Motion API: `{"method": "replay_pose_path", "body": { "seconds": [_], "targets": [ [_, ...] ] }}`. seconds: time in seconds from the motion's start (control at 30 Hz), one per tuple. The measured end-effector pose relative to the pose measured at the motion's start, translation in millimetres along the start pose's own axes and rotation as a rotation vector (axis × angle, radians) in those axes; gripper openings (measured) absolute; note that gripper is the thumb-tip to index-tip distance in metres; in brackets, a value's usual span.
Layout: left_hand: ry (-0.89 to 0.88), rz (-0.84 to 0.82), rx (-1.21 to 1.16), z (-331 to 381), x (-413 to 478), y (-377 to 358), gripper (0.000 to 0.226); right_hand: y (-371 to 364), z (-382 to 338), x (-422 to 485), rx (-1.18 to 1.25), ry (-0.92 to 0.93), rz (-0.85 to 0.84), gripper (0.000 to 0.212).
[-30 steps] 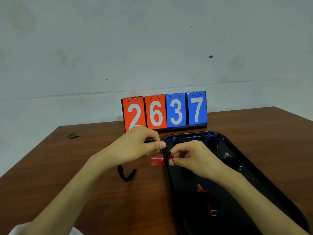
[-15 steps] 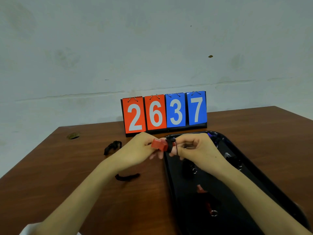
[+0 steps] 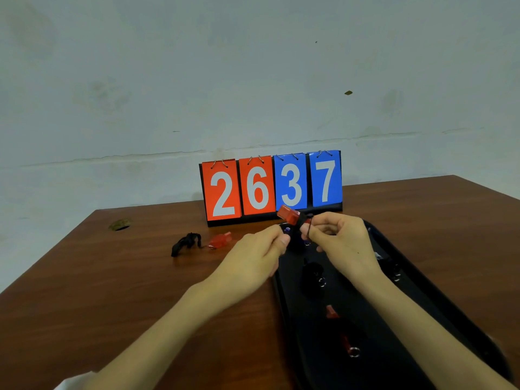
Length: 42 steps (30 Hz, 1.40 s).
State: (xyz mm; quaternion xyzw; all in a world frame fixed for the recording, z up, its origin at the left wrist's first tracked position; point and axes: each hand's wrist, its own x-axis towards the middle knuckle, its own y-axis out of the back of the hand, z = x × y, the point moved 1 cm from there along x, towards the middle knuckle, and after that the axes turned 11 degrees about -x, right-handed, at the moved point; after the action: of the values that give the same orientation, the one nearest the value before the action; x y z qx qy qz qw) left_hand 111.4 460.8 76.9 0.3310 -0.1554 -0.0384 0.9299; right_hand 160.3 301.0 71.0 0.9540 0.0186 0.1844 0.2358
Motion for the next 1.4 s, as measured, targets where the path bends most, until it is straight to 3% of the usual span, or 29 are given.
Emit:
{"method": "replay_pose_path", "body": {
  "seconds": [0.17,0.37,0.53,0.9,1.17,1.4],
  "targets": [
    [-0.059,-0.017,0.192,8,-3,4,0.02,0,10,3,-0.293,0.065,0.038,0.007],
    [-0.092,0.045,0.218,9,-1,28,0.02,-3,4,-3,-0.427,0.253,-0.128,0.011],
    [-0.075,0.028,0.202,3,1,38,0.023,-6,-1,-8,-0.345,0.285,-0.337,0.004],
    [-0.009,-0.013,0.037,-9,9,39,0.031,-5,-11,-12,-0.143,0.278,-0.453,0.005],
    [0.132,-0.082,-0.125,-6,8,22,0.031,1,-14,-10,0.065,0.256,-0.418,0.01],
    [0.163,-0.002,-0.28,4,1,0,0.039,1,-11,-6,0.142,0.167,-0.297,0.009]
  ]
}}
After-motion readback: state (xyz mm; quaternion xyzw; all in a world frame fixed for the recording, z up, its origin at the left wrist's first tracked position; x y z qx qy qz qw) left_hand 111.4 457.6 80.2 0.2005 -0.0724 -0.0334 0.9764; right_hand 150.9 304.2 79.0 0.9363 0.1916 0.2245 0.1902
